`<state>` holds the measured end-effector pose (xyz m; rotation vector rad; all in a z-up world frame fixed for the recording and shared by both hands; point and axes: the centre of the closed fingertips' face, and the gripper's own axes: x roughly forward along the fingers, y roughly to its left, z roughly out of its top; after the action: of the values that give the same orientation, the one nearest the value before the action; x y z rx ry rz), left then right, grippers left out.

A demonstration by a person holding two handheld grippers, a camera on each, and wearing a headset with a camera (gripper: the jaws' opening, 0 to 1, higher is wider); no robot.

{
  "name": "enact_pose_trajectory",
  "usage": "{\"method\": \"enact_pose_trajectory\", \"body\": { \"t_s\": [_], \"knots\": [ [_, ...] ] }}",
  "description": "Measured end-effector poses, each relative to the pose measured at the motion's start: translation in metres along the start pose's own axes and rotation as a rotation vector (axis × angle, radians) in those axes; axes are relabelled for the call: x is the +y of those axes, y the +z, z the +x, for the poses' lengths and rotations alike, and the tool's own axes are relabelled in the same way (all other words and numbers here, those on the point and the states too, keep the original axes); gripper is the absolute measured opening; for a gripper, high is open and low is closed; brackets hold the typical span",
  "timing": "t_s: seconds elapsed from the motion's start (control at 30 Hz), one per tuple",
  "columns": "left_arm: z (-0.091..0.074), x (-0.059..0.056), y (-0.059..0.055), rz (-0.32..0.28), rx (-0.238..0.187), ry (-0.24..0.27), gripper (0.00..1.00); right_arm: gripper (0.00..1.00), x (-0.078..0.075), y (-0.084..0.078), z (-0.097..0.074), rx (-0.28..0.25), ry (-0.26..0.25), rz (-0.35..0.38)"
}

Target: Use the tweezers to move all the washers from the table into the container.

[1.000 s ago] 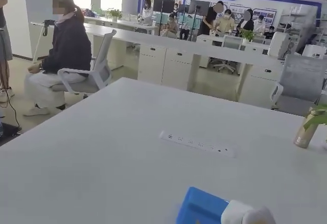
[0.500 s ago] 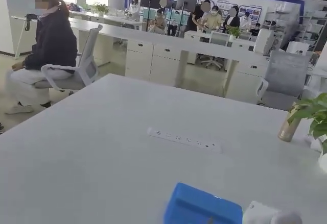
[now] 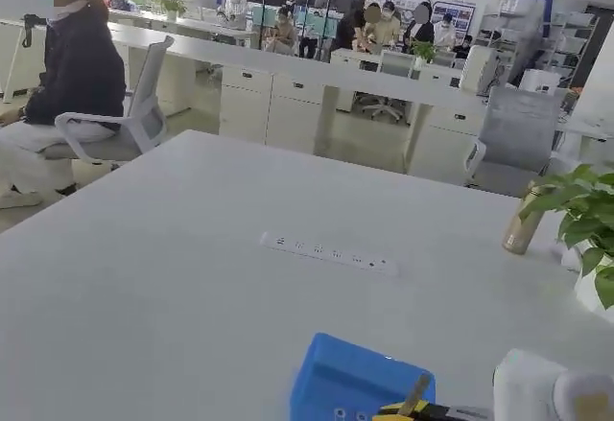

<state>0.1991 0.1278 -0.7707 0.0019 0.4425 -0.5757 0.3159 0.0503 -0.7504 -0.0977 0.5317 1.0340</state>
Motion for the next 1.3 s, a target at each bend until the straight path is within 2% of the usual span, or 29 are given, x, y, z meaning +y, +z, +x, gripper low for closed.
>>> {"method": "enact_pose_trajectory", "body": {
  "t_s": [0.03, 0.07, 0.1, 0.2, 0.23, 0.33, 0.4, 0.43, 0.5, 0.6, 0.73, 0.9, 1.07, 1.3],
  "knots": [
    [0.001, 0.001, 0.004, -0.009, -0.025, 0.011, 0.94, 0.03, -0.001, 0.003, 0.000, -0.008, -0.002, 0.004],
    [0.000, 0.003, 0.011, -0.015, -0.071, 0.023, 0.94, 0.03, -0.003, 0.006, 0.000, -0.016, 0.000, 0.011],
    [-0.001, 0.005, 0.012, -0.016, -0.079, 0.030, 0.94, 0.03, -0.005, 0.008, 0.001, -0.018, 0.000, 0.013],
    [0.003, 0.005, 0.008, 0.007, -0.041, 0.036, 0.94, 0.03, -0.010, 0.013, 0.004, -0.019, -0.003, 0.011],
    [0.007, 0.002, 0.006, 0.039, -0.015, 0.021, 0.94, 0.03, -0.013, 0.016, 0.006, -0.021, -0.003, 0.005],
    [0.014, -0.003, 0.011, 0.104, 0.009, 0.011, 0.92, 0.03, -0.019, 0.022, 0.013, -0.025, -0.003, 0.003],
    [0.018, -0.003, 0.015, 0.119, 0.011, 0.023, 0.91, 0.03, -0.023, 0.027, 0.018, -0.028, -0.006, 0.001],
    [0.019, -0.002, 0.014, 0.120, 0.013, 0.026, 0.91, 0.03, -0.024, 0.029, 0.020, -0.027, -0.006, 0.001],
    [0.017, 0.001, 0.007, 0.093, 0.047, 0.041, 0.93, 0.03, -0.030, 0.033, 0.027, -0.030, -0.008, -0.002],
    [0.017, 0.004, 0.014, 0.089, 0.014, 0.062, 0.94, 0.03, -0.037, 0.036, 0.037, -0.025, -0.010, -0.005],
    [0.017, 0.008, 0.014, 0.091, 0.000, 0.080, 0.93, 0.03, -0.046, 0.033, 0.050, -0.005, -0.012, -0.002],
    [0.018, 0.009, 0.010, 0.089, 0.019, 0.077, 0.90, 0.03, -0.055, 0.022, 0.066, 0.031, -0.012, 0.000],
    [0.018, 0.013, 0.007, 0.083, 0.025, 0.088, 0.87, 0.03, -0.059, 0.020, 0.068, 0.027, -0.023, 0.030],
    [0.019, 0.009, 0.007, 0.088, 0.024, 0.066, 0.87, 0.03, -0.066, 0.017, 0.064, 0.029, -0.039, 0.040]
  ]
}}
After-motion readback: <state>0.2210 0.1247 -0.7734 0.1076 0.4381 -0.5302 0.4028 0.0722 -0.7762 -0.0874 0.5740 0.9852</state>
